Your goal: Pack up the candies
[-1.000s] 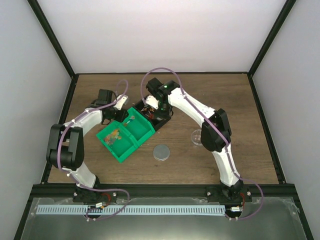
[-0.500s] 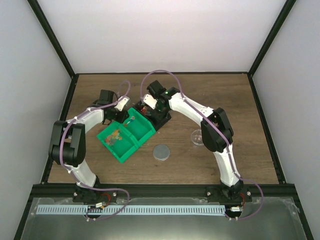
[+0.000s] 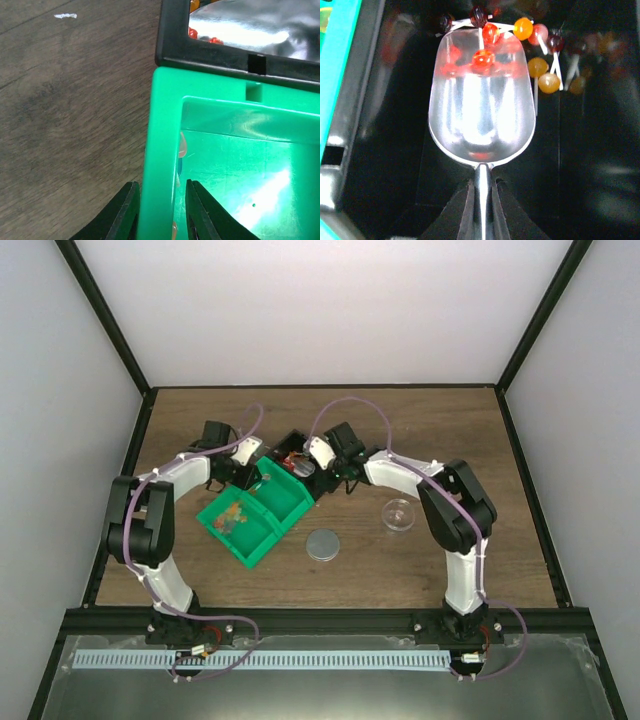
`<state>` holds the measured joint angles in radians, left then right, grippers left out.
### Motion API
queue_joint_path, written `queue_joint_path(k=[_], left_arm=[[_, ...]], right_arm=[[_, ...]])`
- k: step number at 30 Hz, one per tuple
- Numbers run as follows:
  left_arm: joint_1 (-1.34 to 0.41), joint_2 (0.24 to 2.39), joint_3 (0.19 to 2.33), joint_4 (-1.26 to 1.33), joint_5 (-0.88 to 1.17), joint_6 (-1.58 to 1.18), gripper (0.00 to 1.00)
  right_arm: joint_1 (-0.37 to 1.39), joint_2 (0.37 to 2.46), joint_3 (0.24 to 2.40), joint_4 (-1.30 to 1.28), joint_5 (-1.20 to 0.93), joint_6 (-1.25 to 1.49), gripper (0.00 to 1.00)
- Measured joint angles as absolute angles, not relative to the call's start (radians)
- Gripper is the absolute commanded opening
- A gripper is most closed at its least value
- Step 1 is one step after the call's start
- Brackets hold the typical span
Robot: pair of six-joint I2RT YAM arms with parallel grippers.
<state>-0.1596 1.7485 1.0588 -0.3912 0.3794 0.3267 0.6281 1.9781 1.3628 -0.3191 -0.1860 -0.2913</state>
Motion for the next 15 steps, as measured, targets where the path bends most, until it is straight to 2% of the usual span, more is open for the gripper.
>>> queue_joint_path(k=[8,15], left_arm=[[-0.154,1.77,1.084,-0.425,0.383,0.329,0.29],[-0.149,1.781,1.105,-0.455,0.388,0.339,0.29]], right_arm=[[0.607,1.852,1.095,-0.063,-0.248,-0.214,0.01],[0.596,1.837,1.002,0.109,-0.271,-0.156,0.01]])
